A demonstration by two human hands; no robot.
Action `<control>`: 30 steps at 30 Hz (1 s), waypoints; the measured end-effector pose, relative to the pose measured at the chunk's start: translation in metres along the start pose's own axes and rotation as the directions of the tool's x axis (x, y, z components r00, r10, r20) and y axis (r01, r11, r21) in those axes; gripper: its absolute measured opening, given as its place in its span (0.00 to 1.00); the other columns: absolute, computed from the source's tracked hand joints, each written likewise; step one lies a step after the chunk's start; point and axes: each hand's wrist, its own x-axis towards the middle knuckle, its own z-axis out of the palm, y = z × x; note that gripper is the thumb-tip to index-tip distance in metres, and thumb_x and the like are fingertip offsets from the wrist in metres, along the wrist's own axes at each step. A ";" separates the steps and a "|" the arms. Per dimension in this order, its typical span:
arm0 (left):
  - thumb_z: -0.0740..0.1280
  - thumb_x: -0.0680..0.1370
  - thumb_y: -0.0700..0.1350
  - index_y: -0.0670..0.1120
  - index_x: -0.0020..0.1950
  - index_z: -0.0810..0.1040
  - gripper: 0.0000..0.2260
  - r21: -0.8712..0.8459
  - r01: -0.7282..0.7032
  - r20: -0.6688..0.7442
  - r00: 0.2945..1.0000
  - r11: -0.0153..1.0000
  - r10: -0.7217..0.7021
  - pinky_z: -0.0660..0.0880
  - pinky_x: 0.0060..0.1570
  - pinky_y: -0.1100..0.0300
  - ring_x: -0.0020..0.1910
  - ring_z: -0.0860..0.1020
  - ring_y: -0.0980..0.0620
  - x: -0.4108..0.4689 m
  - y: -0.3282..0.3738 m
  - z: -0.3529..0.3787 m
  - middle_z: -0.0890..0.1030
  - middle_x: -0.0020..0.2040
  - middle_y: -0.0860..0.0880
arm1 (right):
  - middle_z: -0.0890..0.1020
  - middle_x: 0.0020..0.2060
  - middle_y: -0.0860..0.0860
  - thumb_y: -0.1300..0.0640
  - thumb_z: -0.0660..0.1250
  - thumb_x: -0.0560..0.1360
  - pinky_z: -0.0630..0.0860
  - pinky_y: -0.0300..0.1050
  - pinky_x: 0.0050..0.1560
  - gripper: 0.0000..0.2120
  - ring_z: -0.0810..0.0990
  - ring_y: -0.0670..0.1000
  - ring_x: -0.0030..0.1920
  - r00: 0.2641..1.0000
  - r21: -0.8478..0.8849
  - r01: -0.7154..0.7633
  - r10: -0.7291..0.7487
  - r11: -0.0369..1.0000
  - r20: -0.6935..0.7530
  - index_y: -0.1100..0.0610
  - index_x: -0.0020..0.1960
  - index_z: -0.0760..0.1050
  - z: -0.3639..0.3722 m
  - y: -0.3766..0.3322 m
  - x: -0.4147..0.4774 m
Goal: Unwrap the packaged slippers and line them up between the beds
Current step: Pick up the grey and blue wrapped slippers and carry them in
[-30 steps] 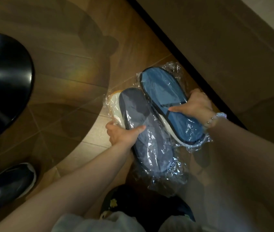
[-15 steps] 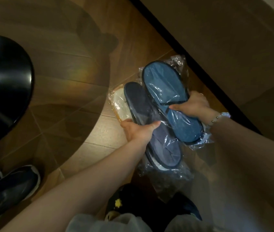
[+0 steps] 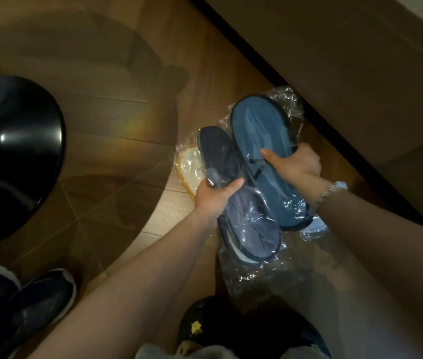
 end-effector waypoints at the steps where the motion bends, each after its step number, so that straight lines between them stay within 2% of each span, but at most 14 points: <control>1: 0.77 0.68 0.44 0.45 0.53 0.77 0.16 -0.012 0.005 0.004 1.000 1.000 -0.005 0.78 0.47 0.57 0.43 0.81 0.51 0.002 0.002 -0.004 0.83 0.49 0.48 | 0.74 0.65 0.58 0.37 0.71 0.67 0.73 0.47 0.57 0.39 0.74 0.59 0.63 1.000 0.028 -0.009 0.009 1.000 0.011 0.62 0.67 0.67 -0.001 0.001 0.001; 5: 0.76 0.68 0.41 0.42 0.57 0.78 0.19 -0.094 0.049 0.035 0.998 0.994 -0.046 0.80 0.45 0.55 0.44 0.83 0.48 0.011 0.010 -0.017 0.84 0.50 0.45 | 0.76 0.63 0.56 0.37 0.72 0.66 0.74 0.46 0.59 0.38 0.76 0.57 0.61 0.997 0.140 -0.065 0.059 0.988 0.047 0.60 0.66 0.71 -0.007 0.010 0.005; 8: 0.74 0.70 0.41 0.44 0.51 0.80 0.11 -0.129 0.099 0.100 0.991 0.987 -0.086 0.79 0.39 0.59 0.41 0.83 0.50 0.013 0.020 -0.028 0.84 0.45 0.47 | 0.78 0.61 0.56 0.37 0.72 0.65 0.73 0.42 0.53 0.36 0.78 0.56 0.59 0.995 0.209 -0.097 0.089 0.973 0.047 0.60 0.64 0.73 -0.009 0.012 0.008; 12: 0.75 0.70 0.43 0.46 0.47 0.79 0.09 -0.090 0.106 0.146 0.985 0.990 -0.093 0.78 0.42 0.57 0.43 0.83 0.50 0.020 0.026 -0.036 0.84 0.44 0.48 | 0.79 0.59 0.54 0.36 0.74 0.61 0.74 0.41 0.54 0.38 0.78 0.55 0.57 0.992 0.270 -0.106 0.084 0.957 0.093 0.59 0.62 0.74 -0.003 0.005 0.010; 15: 0.74 0.70 0.42 0.46 0.48 0.79 0.09 -0.072 0.106 0.155 0.983 0.992 -0.094 0.78 0.43 0.57 0.43 0.82 0.50 0.025 0.034 -0.041 0.84 0.44 0.48 | 0.80 0.57 0.54 0.37 0.76 0.59 0.75 0.43 0.55 0.37 0.79 0.53 0.56 0.991 0.264 -0.091 0.061 0.960 0.119 0.58 0.60 0.76 0.001 -0.004 0.012; 18: 0.74 0.70 0.43 0.44 0.56 0.78 0.16 -0.051 0.111 0.159 0.982 0.992 -0.102 0.78 0.46 0.56 0.46 0.82 0.48 0.025 0.042 -0.047 0.83 0.50 0.46 | 0.80 0.57 0.54 0.37 0.76 0.58 0.73 0.40 0.52 0.38 0.79 0.53 0.55 0.991 0.217 -0.076 0.049 0.973 0.126 0.59 0.60 0.76 -0.003 -0.015 0.013; 21: 0.74 0.71 0.42 0.43 0.59 0.78 0.18 -0.045 0.133 0.129 0.984 0.990 -0.127 0.78 0.43 0.57 0.46 0.82 0.49 0.013 0.050 -0.052 0.83 0.51 0.46 | 0.80 0.58 0.54 0.36 0.77 0.57 0.74 0.41 0.54 0.40 0.79 0.53 0.56 0.986 0.209 -0.113 0.085 0.971 0.142 0.59 0.61 0.75 -0.011 -0.019 0.005; 24: 0.74 0.70 0.42 0.43 0.58 0.78 0.17 -0.015 0.129 0.113 0.985 0.992 -0.126 0.79 0.38 0.61 0.43 0.83 0.52 -0.006 0.064 -0.057 0.84 0.49 0.47 | 0.79 0.59 0.54 0.35 0.76 0.56 0.76 0.47 0.58 0.42 0.79 0.55 0.57 0.981 0.164 -0.160 0.139 0.973 0.136 0.59 0.61 0.74 -0.022 -0.023 -0.012; 27: 0.75 0.69 0.41 0.44 0.54 0.80 0.14 0.042 0.117 0.132 0.984 0.992 -0.122 0.79 0.36 0.65 0.39 0.84 0.55 -0.030 0.085 -0.063 0.85 0.42 0.51 | 0.79 0.60 0.54 0.33 0.74 0.57 0.75 0.45 0.58 0.42 0.78 0.55 0.59 0.978 0.071 -0.166 0.155 0.984 0.138 0.58 0.62 0.74 -0.039 -0.034 -0.028; 30: 0.75 0.69 0.41 0.46 0.47 0.81 0.08 0.061 0.116 0.114 0.986 0.991 -0.122 0.78 0.41 0.63 0.37 0.83 0.55 -0.055 0.109 -0.065 0.85 0.37 0.53 | 0.79 0.60 0.51 0.30 0.73 0.55 0.74 0.42 0.58 0.44 0.78 0.53 0.59 0.977 0.092 -0.173 0.160 0.981 0.140 0.55 0.63 0.75 -0.059 -0.045 -0.047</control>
